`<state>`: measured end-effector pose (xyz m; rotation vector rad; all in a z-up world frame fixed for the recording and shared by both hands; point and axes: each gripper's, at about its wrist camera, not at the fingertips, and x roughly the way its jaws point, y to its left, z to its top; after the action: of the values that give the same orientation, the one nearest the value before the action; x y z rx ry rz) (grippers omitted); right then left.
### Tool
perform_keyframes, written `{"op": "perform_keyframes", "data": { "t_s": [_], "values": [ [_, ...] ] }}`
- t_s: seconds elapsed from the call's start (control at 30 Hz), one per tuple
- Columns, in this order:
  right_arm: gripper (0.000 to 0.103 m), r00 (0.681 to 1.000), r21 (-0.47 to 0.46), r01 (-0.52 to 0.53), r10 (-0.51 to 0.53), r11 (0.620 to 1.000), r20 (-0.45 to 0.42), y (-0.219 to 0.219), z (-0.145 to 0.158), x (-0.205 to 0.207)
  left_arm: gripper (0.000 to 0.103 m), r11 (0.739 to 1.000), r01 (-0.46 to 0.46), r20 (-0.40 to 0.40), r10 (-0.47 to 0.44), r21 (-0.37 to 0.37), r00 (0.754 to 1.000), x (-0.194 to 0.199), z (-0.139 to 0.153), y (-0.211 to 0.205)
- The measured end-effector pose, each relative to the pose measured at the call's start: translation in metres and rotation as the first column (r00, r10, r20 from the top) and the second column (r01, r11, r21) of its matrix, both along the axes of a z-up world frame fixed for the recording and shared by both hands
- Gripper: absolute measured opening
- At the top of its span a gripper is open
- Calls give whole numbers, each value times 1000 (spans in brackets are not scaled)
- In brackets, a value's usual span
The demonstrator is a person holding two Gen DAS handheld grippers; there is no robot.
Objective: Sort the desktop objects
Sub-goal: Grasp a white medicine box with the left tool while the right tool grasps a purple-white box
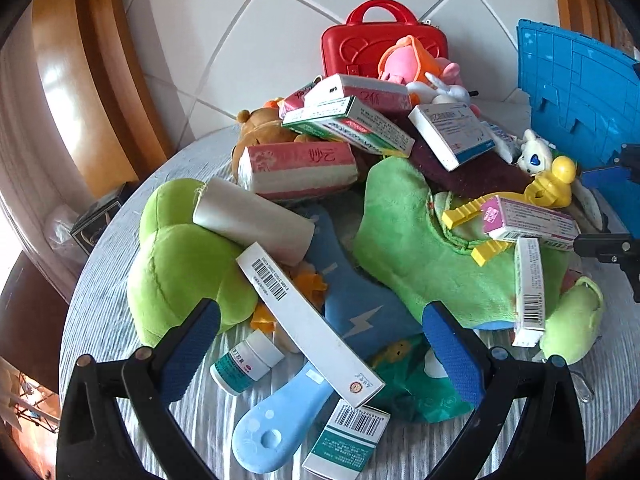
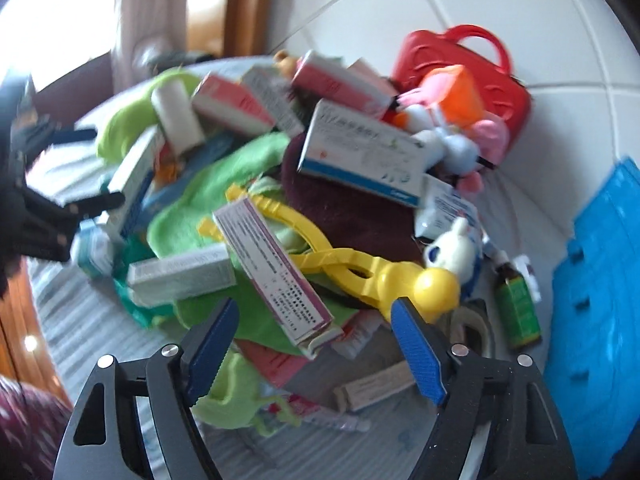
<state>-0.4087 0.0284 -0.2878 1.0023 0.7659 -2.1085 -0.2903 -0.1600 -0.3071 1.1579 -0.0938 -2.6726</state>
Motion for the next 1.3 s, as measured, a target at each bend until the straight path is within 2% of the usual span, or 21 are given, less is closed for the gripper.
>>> {"op": "perform_keyframes", "data": {
  "t_s": [0.13, 0.2, 0.27, 0.4, 0.5, 0.53, 0.57, 0.6, 0.63, 0.67, 0.77, 0.9, 1.03, 1.3],
  "values": [
    [72, 991, 64, -134, 132, 989, 30, -15, -19, -15, 103, 998, -59, 21, 59, 26, 998, -8, -10, -6],
    [66, 982, 94, -186, 183, 978, 39, -22, -28, -21, 103, 995, -90, 31, 89, 38, 996, -11, -15, -9],
    [63, 979, 90, -202, 199, 975, 36, -26, -30, -25, 103, 991, -122, 47, 120, 49, 992, -15, -21, -13],
    [45, 985, 61, -171, 168, 983, 43, -22, -25, -31, 103, 981, -168, 80, 161, 94, 984, -24, -36, -20],
    [40, 988, 69, -153, 151, 986, 28, -21, -24, -27, 95, 973, -180, 95, 167, 144, 981, -32, -46, -26],
    [39, 989, 73, -145, 144, 987, 18, -21, -25, -25, 88, 970, -177, 86, 164, 165, 983, -32, -46, -28],
    [37, 991, 72, -132, 132, 989, 6, -20, -26, -23, 71, 967, -167, 84, 153, 194, 985, -33, -46, -30],
    [35, 993, 69, -115, 116, 991, -3, -20, -26, -22, 62, 963, -154, 85, 139, 222, 987, -35, -46, -32],
    [30, 995, 64, -99, 99, 993, -7, -20, -26, -22, 46, 962, -153, 91, 136, 225, 987, -36, -45, -33],
    [28, 997, 54, -83, 83, 995, -4, -18, -25, -23, 36, 964, -150, 102, 130, 222, 986, -37, -45, -34],
    [28, 999, 11, -43, 43, 999, 21, -11, -19, -24, 25, 971, -125, 97, 107, 206, 990, -30, -38, -33],
    [28, 997, -48, 4, -1, 999, 76, -2, -16, -24, 24, 988, -78, 59, 70, 136, 996, -22, -23, -22],
    [28, 995, -91, 58, -49, 994, 92, 2, -10, -23, 23, 996, -31, 22, 29, 90, 999, -22, -10, -14],
    [28, 983, -184, 175, -162, 967, 84, 14, 18, -15, 23, 996, 55, -46, -52, 73, 998, -24, 21, -4]
  ]
}}
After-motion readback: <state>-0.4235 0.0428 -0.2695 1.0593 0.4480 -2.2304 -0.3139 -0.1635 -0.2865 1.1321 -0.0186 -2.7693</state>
